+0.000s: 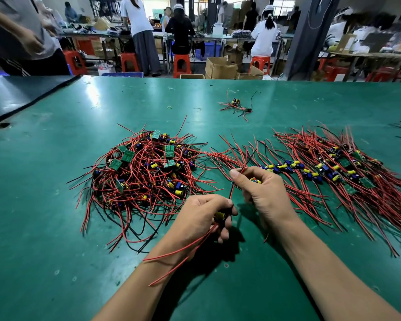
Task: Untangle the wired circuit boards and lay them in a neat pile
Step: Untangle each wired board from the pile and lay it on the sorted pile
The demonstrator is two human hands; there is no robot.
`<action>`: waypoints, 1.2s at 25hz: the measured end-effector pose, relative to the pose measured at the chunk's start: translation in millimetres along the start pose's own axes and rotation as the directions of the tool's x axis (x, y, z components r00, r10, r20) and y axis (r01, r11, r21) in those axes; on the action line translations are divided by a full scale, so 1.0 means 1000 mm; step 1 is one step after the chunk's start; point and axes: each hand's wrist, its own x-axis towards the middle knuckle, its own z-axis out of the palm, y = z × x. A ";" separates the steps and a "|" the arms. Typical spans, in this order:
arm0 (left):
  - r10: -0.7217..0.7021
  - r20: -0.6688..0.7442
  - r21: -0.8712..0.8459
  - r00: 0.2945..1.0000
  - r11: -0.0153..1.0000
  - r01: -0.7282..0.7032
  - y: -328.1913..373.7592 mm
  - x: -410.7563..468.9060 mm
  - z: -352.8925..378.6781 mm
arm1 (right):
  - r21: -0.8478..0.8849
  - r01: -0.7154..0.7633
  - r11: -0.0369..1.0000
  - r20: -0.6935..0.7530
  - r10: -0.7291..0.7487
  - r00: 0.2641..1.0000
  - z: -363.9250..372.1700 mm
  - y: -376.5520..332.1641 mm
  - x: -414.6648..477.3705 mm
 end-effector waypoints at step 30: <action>-0.069 -0.006 -0.071 0.998 0.995 0.068 -0.001 0.005 -0.007 | 0.087 -0.333 0.939 0.437 0.265 0.860 0.000 -0.007 -0.008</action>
